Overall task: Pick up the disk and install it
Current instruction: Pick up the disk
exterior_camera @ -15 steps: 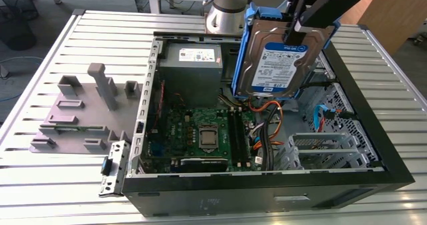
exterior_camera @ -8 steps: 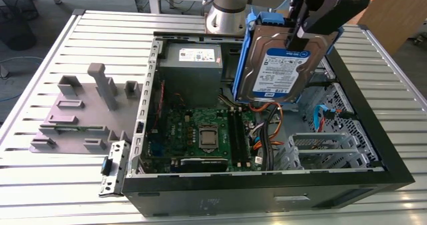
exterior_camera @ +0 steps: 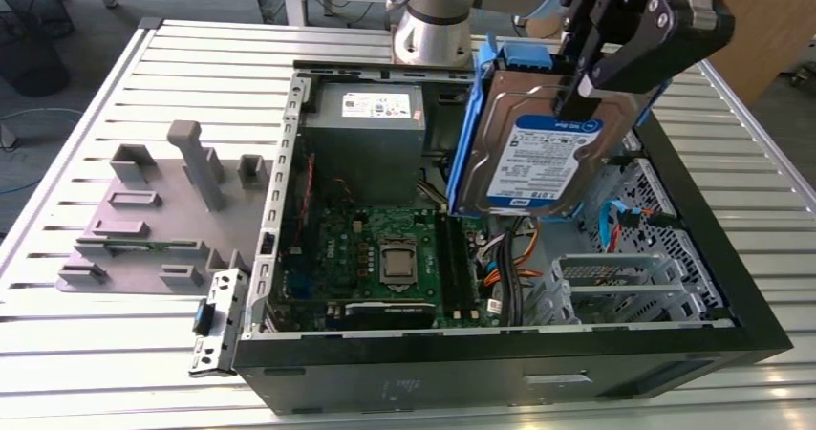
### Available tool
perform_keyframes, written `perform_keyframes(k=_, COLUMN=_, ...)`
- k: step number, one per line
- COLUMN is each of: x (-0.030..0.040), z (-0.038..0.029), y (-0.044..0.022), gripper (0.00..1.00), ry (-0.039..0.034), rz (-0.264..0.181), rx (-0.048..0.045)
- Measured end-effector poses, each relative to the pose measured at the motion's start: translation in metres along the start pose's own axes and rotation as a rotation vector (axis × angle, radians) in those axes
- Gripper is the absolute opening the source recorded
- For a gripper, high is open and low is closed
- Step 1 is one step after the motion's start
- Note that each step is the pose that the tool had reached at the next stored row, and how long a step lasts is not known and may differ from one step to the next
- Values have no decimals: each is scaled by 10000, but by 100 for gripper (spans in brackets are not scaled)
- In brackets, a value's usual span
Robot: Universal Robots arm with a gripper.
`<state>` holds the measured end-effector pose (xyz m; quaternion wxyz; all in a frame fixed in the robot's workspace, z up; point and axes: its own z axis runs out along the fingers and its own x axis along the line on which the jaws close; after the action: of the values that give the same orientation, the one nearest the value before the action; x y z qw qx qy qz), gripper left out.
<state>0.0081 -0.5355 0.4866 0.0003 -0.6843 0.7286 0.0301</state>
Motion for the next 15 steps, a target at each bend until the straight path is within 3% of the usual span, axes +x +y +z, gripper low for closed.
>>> perform_keyframes(k=6, x=115, z=-1, y=-7, gripper=35, ry=1, rz=1, rx=-5)
perform_keyframes(k=12, x=124, z=-2, y=-8, gripper=35, ry=2, rz=2, rx=-5)
perform_keyframes(k=15, x=123, z=-2, y=-44, gripper=35, ry=-1, rz=2, rx=-5)
